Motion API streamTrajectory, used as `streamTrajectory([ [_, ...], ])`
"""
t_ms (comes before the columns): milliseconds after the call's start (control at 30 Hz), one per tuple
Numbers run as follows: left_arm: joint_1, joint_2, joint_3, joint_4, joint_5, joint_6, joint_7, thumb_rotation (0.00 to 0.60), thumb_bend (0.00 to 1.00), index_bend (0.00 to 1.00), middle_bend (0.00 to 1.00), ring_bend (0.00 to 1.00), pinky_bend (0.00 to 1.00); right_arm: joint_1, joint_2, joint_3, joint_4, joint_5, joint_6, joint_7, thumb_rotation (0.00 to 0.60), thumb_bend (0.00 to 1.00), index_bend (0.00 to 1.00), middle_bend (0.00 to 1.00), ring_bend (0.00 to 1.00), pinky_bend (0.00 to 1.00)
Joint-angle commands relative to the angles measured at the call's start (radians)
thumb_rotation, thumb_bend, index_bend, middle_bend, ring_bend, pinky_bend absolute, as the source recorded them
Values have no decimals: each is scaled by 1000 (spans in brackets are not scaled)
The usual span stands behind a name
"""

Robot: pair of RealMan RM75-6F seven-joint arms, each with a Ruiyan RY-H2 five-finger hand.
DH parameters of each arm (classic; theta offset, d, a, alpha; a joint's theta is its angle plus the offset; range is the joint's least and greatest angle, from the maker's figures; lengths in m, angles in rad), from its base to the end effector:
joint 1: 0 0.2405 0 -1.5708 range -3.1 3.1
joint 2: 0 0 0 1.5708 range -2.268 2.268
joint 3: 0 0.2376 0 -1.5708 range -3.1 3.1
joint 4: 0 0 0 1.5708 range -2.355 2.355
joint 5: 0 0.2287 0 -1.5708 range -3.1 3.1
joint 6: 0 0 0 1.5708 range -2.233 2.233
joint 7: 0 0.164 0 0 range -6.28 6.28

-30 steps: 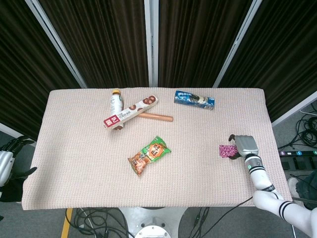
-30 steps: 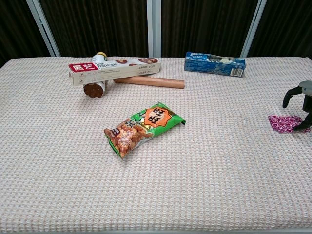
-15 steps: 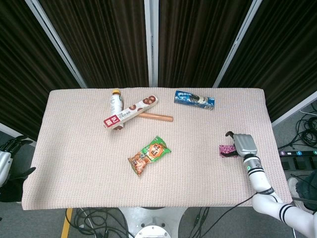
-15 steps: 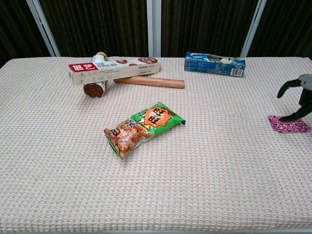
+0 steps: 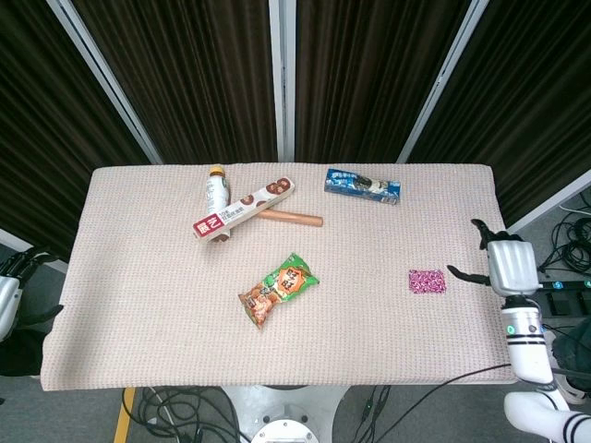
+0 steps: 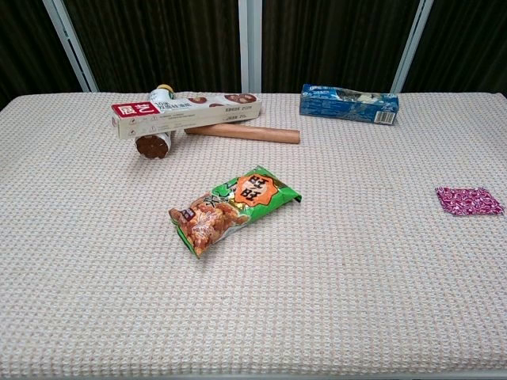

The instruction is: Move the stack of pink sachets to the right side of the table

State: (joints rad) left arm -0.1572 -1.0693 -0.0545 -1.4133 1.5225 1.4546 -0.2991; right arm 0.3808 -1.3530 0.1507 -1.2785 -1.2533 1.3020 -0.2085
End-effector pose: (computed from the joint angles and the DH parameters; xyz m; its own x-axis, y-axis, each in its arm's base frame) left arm -0.3298 0.2302 0.1718 0.3485 -0.0120 0.9372 0.9344 -0.0747 -0.3484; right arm -0.3047 -0.3218 0.1031 0.5945 0.0470 0.8028 -0.8041 0.0228 0.5941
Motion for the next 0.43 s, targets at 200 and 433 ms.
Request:
streamTrajectory([
  [200,-8,11,-6,-12,8,3,-7,600,11,312,286,234,345,-171,131,-71,-160,-44,164,-74,174,0,0,42,0,0],
  [433,-24,17,-3,-48,30,-5,14,600,11,312,285,234,345,-208,143,-72,-170,-78,199,-14,171,0,0,42,0,0],
])
